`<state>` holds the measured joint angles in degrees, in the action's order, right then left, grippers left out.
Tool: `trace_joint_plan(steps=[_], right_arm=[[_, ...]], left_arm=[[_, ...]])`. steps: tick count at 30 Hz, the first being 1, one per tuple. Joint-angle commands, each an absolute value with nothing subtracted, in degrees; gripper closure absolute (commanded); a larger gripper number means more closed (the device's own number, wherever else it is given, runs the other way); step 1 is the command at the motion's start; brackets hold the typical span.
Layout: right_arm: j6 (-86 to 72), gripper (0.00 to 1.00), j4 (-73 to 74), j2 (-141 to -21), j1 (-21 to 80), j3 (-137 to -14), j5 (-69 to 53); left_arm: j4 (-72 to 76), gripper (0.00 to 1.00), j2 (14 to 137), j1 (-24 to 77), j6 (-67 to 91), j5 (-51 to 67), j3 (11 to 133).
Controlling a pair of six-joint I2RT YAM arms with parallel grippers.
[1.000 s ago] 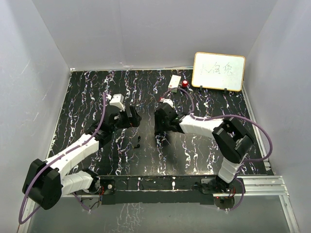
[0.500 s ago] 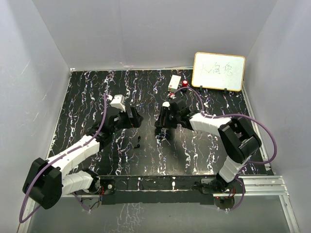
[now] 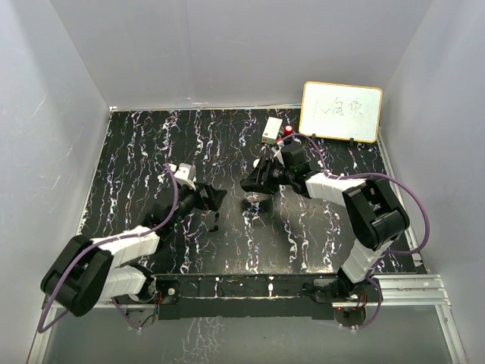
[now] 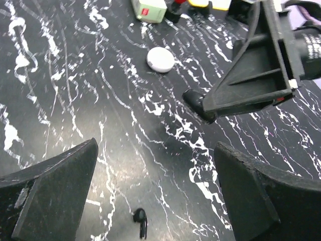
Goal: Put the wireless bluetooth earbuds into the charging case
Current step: Pick up the charging case at the center of the board.
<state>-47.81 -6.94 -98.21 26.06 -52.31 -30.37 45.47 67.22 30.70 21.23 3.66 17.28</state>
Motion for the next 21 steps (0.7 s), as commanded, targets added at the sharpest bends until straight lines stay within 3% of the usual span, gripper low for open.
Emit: trace_joint_plan(steps=[1, 21], right_arm=[[-50.9, 0.78, -13.0, -99.1, 25.1, -54.5, -37.5], [-57.2, 0.81, -19.9, -98.5, 21.7, -52.6, -44.3]], left_arm=[[69.6, 0.02, 73.1, 30.8, 15.5, 10.1, 14.9], [101.2, 0.14, 103.0, 30.9, 12.0, 31.8, 24.0]])
